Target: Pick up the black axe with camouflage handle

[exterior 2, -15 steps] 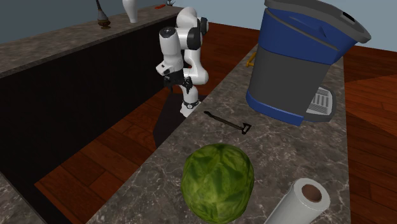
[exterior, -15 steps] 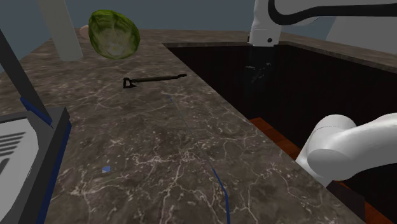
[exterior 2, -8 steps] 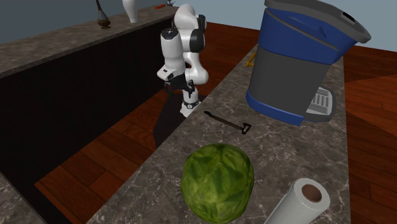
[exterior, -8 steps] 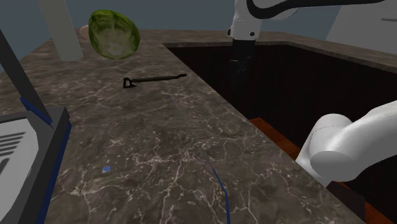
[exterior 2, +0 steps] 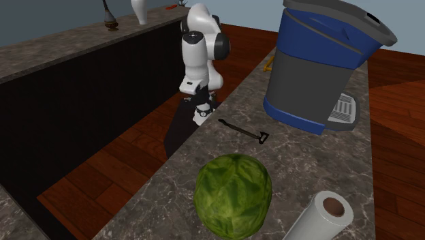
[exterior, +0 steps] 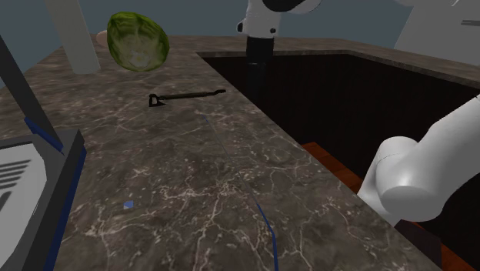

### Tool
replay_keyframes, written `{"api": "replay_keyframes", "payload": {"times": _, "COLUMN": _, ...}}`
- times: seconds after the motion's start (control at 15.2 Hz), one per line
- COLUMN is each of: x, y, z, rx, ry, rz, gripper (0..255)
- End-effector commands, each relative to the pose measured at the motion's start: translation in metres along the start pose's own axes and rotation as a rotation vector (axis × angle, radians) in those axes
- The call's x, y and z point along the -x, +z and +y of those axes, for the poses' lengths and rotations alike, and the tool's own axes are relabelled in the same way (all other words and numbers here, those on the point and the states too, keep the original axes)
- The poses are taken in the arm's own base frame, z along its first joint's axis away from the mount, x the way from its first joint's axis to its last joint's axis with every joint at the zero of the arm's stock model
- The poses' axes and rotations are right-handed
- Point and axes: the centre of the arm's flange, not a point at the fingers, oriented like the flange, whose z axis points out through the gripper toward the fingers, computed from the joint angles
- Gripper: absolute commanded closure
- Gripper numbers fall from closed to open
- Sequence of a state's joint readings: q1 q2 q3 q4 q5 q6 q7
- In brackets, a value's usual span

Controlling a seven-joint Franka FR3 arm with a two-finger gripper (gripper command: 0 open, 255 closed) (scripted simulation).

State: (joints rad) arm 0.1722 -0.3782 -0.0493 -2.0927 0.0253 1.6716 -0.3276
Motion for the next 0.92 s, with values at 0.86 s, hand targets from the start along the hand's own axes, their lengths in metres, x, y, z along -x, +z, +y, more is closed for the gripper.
{"api": "replay_keyframes", "payload": {"times": 0.86, "x": -0.141, "y": -0.046, "z": -0.109, "rx": 0.043, "ry": -0.613, "rz": 0.089, "gripper": 0}}
